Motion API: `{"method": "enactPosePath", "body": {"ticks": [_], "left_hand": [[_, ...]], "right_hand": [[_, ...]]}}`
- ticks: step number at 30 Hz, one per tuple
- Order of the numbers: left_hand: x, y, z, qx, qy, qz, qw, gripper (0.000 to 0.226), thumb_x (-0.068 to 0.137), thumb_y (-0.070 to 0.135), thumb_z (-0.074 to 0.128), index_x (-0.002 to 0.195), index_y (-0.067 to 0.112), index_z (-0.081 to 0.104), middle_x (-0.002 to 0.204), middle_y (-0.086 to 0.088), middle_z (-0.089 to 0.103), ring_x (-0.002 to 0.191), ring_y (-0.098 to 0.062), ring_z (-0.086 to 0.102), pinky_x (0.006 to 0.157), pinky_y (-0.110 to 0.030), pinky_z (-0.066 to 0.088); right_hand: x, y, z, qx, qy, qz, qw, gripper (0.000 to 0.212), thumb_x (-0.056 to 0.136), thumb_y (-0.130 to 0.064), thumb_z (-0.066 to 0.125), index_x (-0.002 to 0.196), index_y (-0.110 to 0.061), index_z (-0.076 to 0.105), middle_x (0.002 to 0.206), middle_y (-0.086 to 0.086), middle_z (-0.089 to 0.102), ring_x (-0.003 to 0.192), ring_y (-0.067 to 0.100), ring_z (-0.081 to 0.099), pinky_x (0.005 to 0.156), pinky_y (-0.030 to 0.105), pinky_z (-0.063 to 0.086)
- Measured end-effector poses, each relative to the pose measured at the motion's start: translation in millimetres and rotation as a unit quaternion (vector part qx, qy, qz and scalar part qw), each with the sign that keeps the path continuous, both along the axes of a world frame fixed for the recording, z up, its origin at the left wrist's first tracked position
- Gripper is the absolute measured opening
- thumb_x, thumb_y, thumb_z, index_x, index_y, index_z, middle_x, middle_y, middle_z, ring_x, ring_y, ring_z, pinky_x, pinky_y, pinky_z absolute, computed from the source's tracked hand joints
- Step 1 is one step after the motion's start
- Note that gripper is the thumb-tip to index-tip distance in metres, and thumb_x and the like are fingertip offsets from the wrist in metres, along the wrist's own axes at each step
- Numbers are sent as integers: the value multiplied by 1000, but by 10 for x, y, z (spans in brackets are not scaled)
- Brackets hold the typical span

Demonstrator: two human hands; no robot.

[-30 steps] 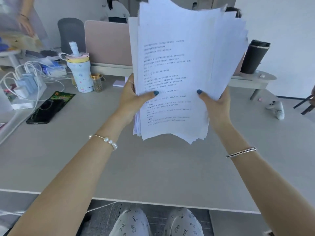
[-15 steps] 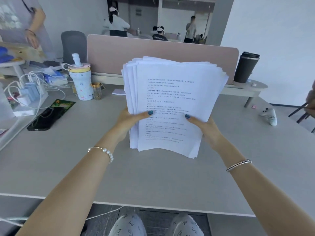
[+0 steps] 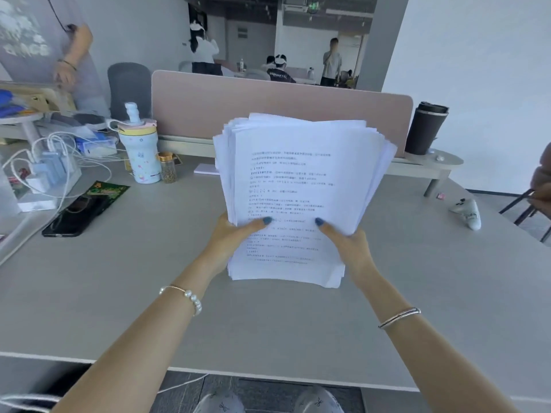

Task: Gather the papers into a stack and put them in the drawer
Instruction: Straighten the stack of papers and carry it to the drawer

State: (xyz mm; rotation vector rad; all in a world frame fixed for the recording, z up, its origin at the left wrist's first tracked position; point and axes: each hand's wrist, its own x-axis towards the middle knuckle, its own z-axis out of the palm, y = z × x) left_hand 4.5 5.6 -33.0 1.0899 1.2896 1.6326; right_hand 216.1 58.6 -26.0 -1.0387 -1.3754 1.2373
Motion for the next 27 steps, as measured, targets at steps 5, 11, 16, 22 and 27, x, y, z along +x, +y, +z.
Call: {"method": "enactPosePath", "body": {"ticks": [5,11,16,22,27], "left_hand": [[58,-30,-54,-8,-3,-7,1000,26,69,14,80,86,30,69,77,20,75,78,-2,72,64,-20,56],[21,12,40,18,-6,8,1000,25,69,13,80,86,28,69,75,19,75,77,-3,72,63,-19,57],[71,-119,-267,-30,-5,2,1000,30,65,14,84,85,31,68,80,19,74,77,1,70,64,-17,55],[48,-90,205,46,-17,-2,999,31,69,12,80,94,24,68,90,13,74,84,-7,72,67,-23,57],[158,-135,-16,1,-18,21,1000,34,65,17,84,95,22,71,97,4,75,90,-14,72,79,-34,58]], "right_hand": [[-47,-67,-90,-18,-10,-32,999,19,73,-31,78,86,-24,65,87,-7,70,82,14,67,69,29,55],[-34,-66,53,3,0,-33,999,19,73,-31,78,85,-23,65,84,-7,69,77,11,67,65,26,55],[-18,-239,-258,-36,-16,-9,999,17,76,-24,77,86,-26,64,80,-12,66,72,3,63,55,16,50],[43,-183,119,64,17,-19,998,20,75,-30,77,91,-26,65,88,-10,71,77,6,69,63,21,57],[32,-264,-171,0,31,-32,999,13,78,-32,74,85,-25,67,85,-9,72,79,12,69,62,23,54]]}}
